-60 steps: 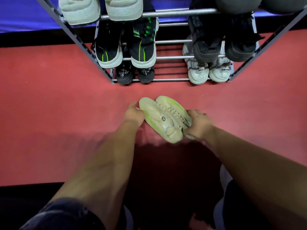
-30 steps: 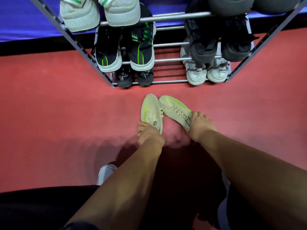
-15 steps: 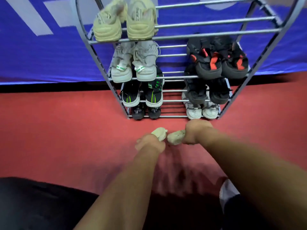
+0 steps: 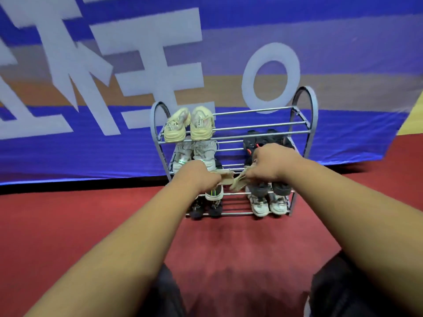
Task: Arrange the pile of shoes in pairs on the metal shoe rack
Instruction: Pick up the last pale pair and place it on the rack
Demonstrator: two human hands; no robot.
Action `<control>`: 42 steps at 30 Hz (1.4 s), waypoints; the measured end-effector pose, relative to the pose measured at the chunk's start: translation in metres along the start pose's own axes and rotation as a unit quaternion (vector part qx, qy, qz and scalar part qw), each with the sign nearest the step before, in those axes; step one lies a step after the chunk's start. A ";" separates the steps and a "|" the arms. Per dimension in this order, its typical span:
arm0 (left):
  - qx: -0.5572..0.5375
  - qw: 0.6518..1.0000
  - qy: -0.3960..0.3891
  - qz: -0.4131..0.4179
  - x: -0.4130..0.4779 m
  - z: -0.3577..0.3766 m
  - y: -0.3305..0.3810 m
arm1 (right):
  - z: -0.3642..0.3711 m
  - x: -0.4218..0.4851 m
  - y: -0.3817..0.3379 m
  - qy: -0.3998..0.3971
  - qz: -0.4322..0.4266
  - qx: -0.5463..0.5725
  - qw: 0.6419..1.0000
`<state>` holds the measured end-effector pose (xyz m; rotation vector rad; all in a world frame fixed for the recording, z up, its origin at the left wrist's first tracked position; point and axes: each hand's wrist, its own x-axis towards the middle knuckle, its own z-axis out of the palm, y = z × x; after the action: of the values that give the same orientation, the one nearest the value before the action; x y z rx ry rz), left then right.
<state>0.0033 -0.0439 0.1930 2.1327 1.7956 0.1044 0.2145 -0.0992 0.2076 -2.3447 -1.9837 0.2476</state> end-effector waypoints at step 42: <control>-0.229 0.958 0.171 0.036 0.184 0.049 0.176 | 0.027 0.161 0.113 0.345 0.226 0.265 0.871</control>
<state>0.2185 0.0991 0.1711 1.9184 1.6529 0.8680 0.3456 0.0381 0.1510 -2.0648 -0.8898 -0.0369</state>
